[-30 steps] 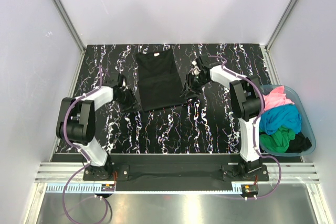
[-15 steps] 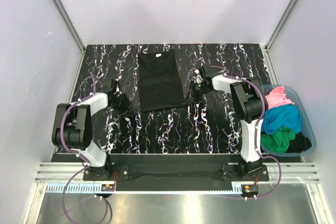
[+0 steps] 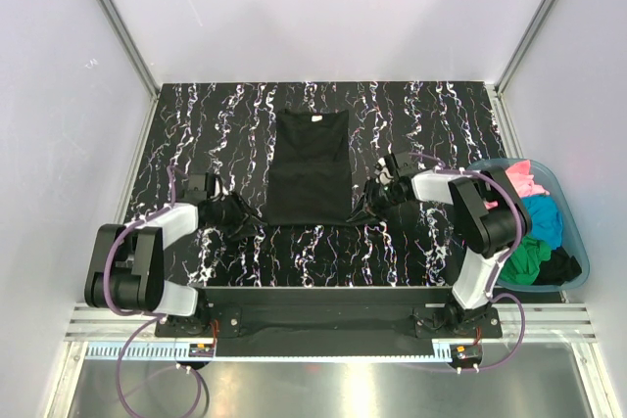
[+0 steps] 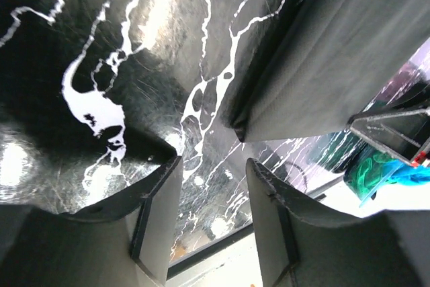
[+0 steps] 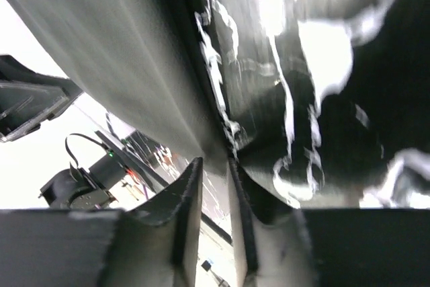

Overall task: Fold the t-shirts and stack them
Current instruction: Fold the tshirt

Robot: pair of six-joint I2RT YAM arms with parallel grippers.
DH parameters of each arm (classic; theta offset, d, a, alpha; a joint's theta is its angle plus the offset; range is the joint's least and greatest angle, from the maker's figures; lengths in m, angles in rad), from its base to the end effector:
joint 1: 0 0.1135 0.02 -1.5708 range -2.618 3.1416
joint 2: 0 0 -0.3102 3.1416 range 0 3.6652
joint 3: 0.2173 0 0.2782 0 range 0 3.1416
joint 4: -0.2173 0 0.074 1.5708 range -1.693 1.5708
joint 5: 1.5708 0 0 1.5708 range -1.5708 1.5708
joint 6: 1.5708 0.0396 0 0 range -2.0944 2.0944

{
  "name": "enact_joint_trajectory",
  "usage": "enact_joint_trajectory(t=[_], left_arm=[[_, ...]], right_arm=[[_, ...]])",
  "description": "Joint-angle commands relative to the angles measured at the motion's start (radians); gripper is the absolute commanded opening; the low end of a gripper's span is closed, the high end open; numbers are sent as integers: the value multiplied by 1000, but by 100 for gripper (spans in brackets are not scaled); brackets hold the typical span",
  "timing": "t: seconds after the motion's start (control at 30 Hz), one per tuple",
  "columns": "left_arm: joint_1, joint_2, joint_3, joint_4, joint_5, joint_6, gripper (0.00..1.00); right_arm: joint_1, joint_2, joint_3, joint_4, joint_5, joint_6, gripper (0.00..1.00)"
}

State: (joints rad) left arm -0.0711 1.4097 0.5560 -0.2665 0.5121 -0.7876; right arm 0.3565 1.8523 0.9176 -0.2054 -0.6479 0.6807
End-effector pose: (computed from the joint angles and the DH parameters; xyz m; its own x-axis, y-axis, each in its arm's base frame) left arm 0.2393 -0.0365 0.1567 -0.8283 -0.5603 0.0053 -0.4424 0.6481 -0.6198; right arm 0.3289 0.1480 0.1327 -0.9855 0.1685 0.0207 0.1362 0.7119 0.6889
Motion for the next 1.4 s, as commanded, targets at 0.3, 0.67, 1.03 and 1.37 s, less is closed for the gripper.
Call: enact_joint_trajectory(t=[0.3,0.67,1.03,1.37], left_arm=[[-21,95,4,78,0,13,51],[-27,178,36,75,0,-10,51],[-84,204,-7,86,-39,-99,48],[-91,198,30,-69,-181,-85,35]], right_arm=[[27,-24,-19,-9,103,22,43],[67,15,-11,-14,186,79,17],[67,-33,-68,-29,177,72,15],[67,-64,-75,-52,225,77,29]])
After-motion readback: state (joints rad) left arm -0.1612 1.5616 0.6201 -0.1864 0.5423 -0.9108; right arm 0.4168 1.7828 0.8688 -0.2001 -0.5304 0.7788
